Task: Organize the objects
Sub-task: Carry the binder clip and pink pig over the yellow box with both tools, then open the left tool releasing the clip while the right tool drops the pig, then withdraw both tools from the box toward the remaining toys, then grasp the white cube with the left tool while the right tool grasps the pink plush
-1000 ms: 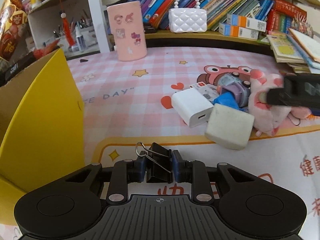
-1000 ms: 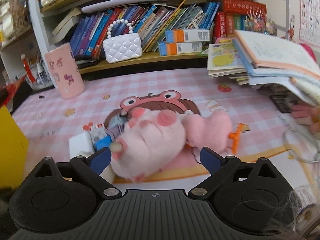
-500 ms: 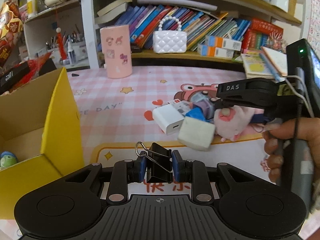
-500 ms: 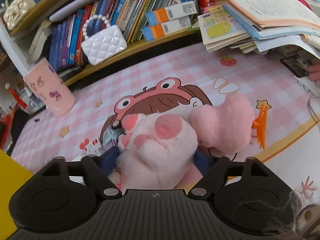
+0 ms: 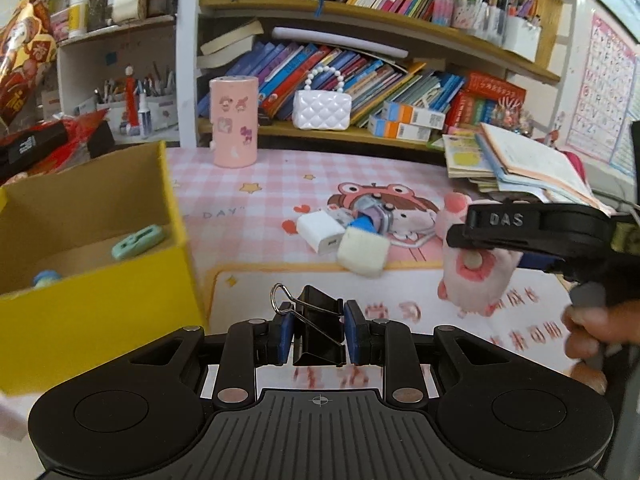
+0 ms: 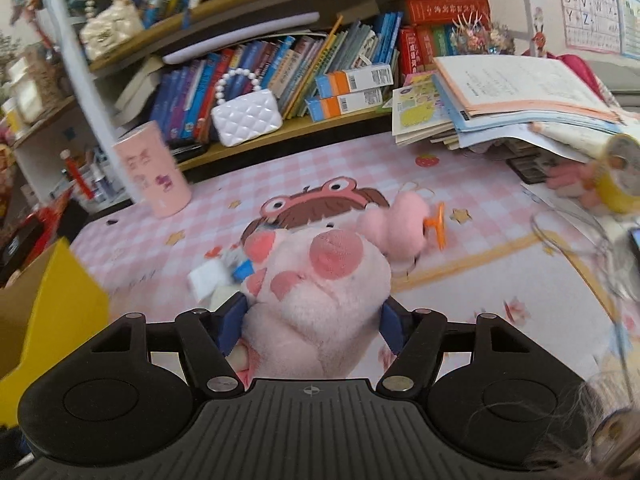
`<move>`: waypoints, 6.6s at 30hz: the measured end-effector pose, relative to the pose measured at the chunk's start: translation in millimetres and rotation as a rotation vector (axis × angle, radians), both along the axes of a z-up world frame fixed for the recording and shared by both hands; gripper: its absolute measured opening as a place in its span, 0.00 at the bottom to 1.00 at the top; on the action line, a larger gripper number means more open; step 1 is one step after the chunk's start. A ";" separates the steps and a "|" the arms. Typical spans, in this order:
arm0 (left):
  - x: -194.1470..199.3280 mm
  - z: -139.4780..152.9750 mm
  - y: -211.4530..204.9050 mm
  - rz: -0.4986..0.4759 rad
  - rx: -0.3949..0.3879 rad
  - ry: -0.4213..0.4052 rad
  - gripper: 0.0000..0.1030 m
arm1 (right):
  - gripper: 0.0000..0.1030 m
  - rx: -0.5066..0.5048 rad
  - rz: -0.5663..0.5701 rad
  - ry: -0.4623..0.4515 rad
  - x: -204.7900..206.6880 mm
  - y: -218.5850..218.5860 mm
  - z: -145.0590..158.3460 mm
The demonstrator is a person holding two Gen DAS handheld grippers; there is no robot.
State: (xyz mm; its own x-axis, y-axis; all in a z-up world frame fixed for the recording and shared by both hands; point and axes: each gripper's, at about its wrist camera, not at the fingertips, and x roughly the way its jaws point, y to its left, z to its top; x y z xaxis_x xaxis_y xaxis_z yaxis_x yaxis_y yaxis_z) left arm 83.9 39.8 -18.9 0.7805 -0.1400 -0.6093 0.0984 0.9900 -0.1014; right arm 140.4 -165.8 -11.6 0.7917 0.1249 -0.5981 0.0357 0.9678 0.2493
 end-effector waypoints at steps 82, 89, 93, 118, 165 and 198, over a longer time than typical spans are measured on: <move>100.0 -1.5 224.0 0.296 -0.038 0.144 0.25 | 0.67 -0.471 0.808 0.054 70.0 313.2 -3.3; 66.5 30.8 229.0 0.289 -0.126 -0.011 0.62 | 0.75 -0.411 0.743 -0.066 47.9 301.8 28.0; 31.0 65.7 222.0 0.273 -0.076 -0.135 0.65 | 0.75 -0.353 0.667 -0.168 20.3 286.5 56.6; -124.7 67.2 176.9 0.158 -0.006 -0.160 0.83 | 0.74 -0.222 0.214 -0.179 -164.1 200.1 54.4; 20.5 18.5 -18.8 -0.093 0.074 -0.014 0.85 | 0.74 -0.166 -0.172 0.033 -56.3 -3.0 11.7; 176.6 -71.1 -83.4 -0.077 0.173 0.122 0.83 | 0.89 -0.252 -0.021 0.103 163.3 -60.6 -65.8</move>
